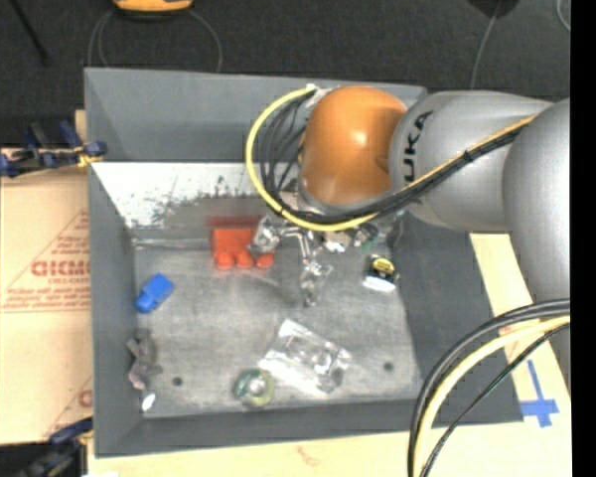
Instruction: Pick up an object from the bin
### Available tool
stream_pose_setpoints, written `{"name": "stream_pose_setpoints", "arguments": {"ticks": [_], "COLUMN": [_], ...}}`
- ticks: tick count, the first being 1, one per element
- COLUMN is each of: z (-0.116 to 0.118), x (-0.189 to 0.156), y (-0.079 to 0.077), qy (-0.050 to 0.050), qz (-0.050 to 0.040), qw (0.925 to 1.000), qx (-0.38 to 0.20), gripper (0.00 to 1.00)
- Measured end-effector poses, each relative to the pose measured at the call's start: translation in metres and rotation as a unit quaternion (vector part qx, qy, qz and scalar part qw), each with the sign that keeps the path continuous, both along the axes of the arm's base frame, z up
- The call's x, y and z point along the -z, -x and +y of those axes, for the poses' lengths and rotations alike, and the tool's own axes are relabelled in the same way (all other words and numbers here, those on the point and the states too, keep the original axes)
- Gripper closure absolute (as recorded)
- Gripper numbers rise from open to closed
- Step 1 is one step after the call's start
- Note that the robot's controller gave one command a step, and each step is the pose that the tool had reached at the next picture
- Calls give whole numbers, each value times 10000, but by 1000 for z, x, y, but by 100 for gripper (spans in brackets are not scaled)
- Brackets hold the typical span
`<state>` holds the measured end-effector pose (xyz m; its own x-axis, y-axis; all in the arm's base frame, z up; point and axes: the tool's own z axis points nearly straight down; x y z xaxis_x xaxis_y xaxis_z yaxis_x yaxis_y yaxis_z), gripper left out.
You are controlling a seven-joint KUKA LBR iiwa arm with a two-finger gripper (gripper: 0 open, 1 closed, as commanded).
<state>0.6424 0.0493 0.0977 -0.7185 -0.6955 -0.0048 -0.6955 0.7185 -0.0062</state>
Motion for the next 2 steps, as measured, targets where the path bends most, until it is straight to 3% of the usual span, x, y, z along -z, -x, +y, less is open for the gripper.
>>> {"name": "stream_pose_setpoints", "arguments": {"ticks": [1,2], "z": [29,25], "x": [-22,-13], "y": [23,98], "qy": [-11,-18], "qz": [18,11], "qw": [9982,9939], "qx": [-600,-1107], "gripper": [0,0]}}
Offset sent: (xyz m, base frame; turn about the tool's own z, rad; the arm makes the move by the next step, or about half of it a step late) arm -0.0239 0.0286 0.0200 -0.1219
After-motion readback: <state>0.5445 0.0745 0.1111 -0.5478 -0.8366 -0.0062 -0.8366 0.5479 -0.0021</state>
